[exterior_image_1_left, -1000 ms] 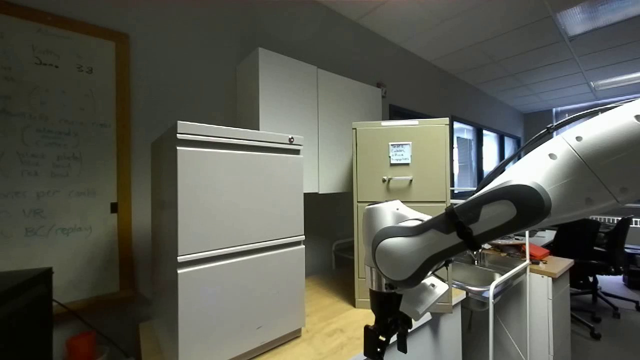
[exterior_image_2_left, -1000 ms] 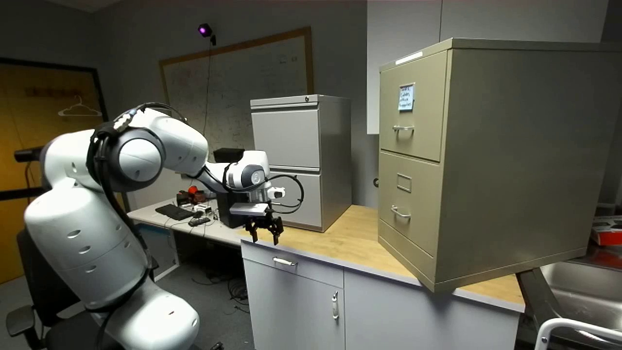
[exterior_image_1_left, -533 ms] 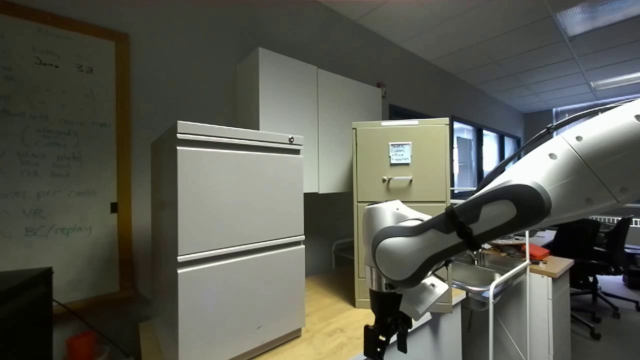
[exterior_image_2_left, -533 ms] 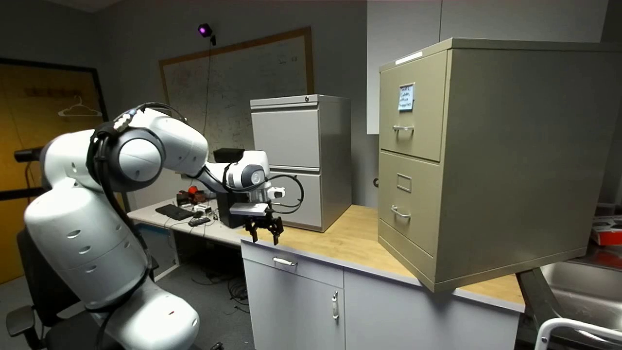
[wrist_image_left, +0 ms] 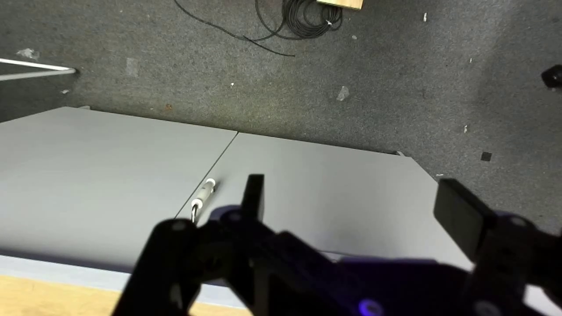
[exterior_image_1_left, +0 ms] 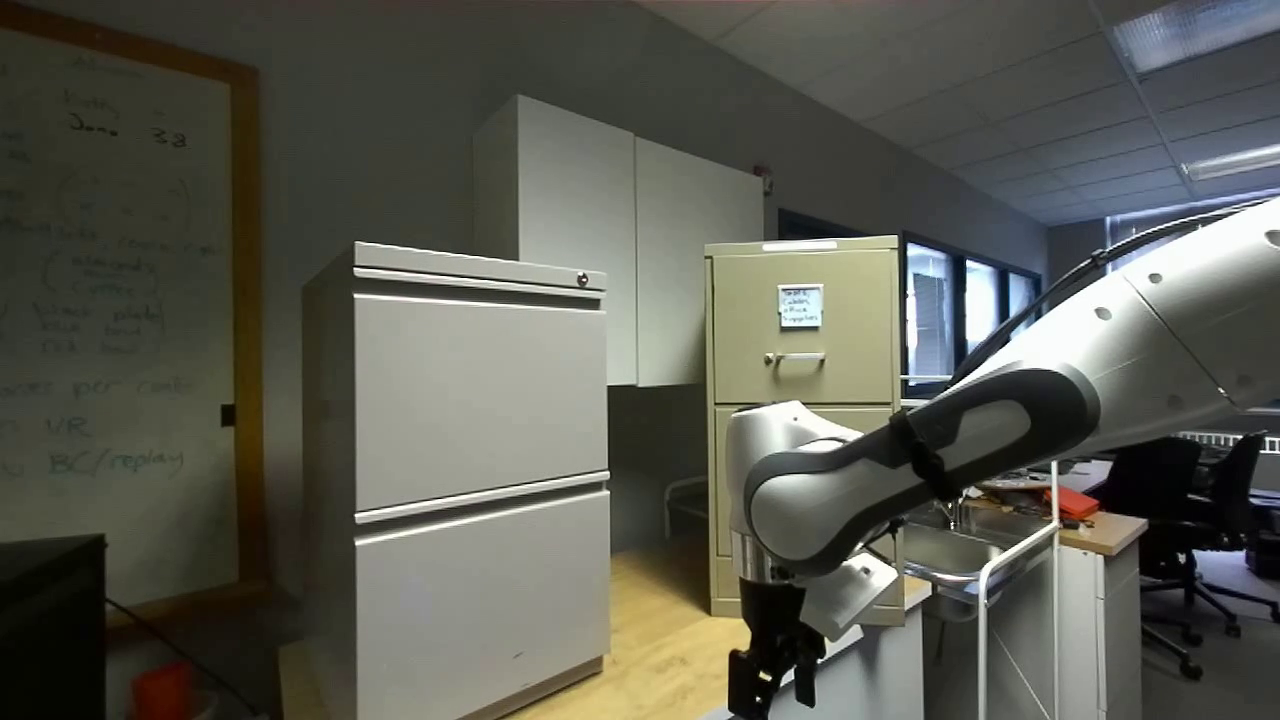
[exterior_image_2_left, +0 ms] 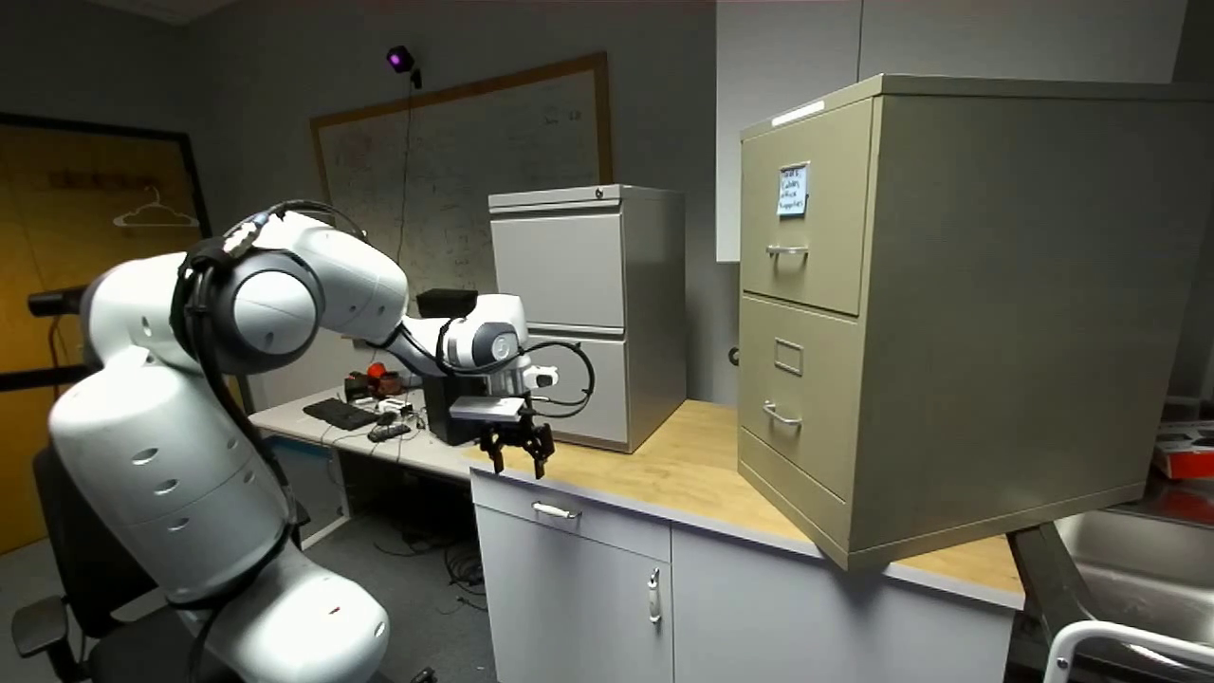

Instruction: Open the bottom drawer of the cabinet to the right.

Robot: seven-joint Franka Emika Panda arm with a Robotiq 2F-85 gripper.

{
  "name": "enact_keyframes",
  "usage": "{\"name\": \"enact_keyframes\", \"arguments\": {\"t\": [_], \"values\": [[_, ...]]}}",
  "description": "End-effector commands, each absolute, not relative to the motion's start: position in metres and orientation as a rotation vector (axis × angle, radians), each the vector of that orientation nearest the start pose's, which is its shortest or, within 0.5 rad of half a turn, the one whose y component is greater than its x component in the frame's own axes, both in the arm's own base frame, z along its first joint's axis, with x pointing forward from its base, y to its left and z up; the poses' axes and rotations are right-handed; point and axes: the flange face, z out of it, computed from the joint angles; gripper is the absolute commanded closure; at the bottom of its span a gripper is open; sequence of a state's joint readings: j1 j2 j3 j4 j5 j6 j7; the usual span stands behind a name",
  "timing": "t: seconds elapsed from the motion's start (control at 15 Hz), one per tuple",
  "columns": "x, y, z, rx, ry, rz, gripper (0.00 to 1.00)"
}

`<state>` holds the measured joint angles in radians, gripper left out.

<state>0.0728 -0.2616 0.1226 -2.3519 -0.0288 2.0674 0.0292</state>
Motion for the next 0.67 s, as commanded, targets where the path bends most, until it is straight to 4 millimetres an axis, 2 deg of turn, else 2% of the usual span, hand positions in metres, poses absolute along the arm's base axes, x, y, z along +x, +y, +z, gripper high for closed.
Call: {"name": "enact_keyframes", "arguments": {"t": [0.0,0.27,0.47,0.6], "values": [[0.462,0.085,0.444,-3.184,-0.274,0.026,0.00],[0.490,0.081,0.478,-3.160,-0.209,-0.039,0.00],[0.514,0.070,0.511,-3.106,-0.111,-0.100,0.00],[0.529,0.056,0.533,-3.006,-0.021,-0.139,0.00]]}}
